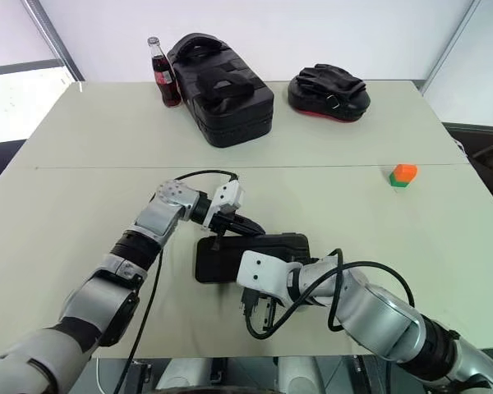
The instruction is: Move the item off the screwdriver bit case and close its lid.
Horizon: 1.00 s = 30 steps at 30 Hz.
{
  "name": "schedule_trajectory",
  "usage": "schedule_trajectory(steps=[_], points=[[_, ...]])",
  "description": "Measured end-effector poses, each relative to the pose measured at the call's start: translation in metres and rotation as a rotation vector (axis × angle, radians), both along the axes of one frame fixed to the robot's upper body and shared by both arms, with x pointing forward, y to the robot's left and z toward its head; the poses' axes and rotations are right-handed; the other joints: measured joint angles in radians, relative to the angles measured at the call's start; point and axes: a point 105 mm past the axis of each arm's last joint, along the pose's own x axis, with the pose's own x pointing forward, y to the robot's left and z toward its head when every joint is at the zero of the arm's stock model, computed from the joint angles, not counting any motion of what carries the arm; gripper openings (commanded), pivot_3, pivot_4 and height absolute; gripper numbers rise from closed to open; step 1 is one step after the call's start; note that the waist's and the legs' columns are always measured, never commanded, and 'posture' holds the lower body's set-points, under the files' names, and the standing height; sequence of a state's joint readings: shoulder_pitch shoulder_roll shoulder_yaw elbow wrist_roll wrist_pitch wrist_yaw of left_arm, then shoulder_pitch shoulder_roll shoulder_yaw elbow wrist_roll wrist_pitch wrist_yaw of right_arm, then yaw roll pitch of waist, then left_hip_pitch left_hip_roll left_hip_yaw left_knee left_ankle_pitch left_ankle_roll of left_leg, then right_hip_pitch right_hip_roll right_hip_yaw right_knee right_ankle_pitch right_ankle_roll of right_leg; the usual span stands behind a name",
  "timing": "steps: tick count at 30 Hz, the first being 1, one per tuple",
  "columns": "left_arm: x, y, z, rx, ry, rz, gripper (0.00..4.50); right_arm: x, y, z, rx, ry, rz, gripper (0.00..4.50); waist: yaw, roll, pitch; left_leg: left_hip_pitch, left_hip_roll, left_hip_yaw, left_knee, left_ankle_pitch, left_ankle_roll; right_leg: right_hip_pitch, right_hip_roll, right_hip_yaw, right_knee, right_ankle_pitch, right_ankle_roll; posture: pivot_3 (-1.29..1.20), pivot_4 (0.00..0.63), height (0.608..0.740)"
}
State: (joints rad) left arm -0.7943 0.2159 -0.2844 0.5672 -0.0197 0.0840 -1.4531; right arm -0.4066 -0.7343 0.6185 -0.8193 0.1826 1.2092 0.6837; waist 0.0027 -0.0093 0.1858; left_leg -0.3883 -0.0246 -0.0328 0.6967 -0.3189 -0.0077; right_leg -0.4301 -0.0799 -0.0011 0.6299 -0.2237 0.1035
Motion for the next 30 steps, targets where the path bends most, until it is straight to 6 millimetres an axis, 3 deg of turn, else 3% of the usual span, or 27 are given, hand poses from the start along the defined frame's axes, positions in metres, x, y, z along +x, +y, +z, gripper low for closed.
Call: schedule_trajectory(steps=[11, 18, 30], points=[[-0.002, 0.003, -0.004, 0.026, -0.002, 0.008, 0.00, 0.001, 0.005, 0.000, -0.026, 0.000, 0.036, 0.02, -0.008, 0.000, -0.005, 0.001, 0.000, 0.000, 0.000, 0.000, 0.001, 0.001, 0.000, 0.000, 0.000, 0.000, 0.000, 0.00, 0.150, 0.740], [0.002, 0.007, -0.021, 0.060, 0.089, 0.046, 0.00, 0.001, 0.006, 0.000, -0.079, -0.036, 0.093, 0.02, -0.014, 0.001, -0.008, 0.002, 0.000, 0.000, 0.000, -0.001, 0.001, 0.002, 0.000, 0.000, -0.001, 0.000, 0.000, 0.00, 0.150, 0.740], [0.006, 0.006, -0.027, 0.088, 0.081, 0.039, 0.00, 0.004, 0.007, -0.004, -0.167, -0.178, 0.182, 0.02, -0.016, 0.000, -0.014, 0.016, 0.002, 0.000, 0.000, -0.001, 0.002, 0.017, -0.001, 0.000, -0.002, -0.002, -0.001, 0.00, 0.150, 0.740]])
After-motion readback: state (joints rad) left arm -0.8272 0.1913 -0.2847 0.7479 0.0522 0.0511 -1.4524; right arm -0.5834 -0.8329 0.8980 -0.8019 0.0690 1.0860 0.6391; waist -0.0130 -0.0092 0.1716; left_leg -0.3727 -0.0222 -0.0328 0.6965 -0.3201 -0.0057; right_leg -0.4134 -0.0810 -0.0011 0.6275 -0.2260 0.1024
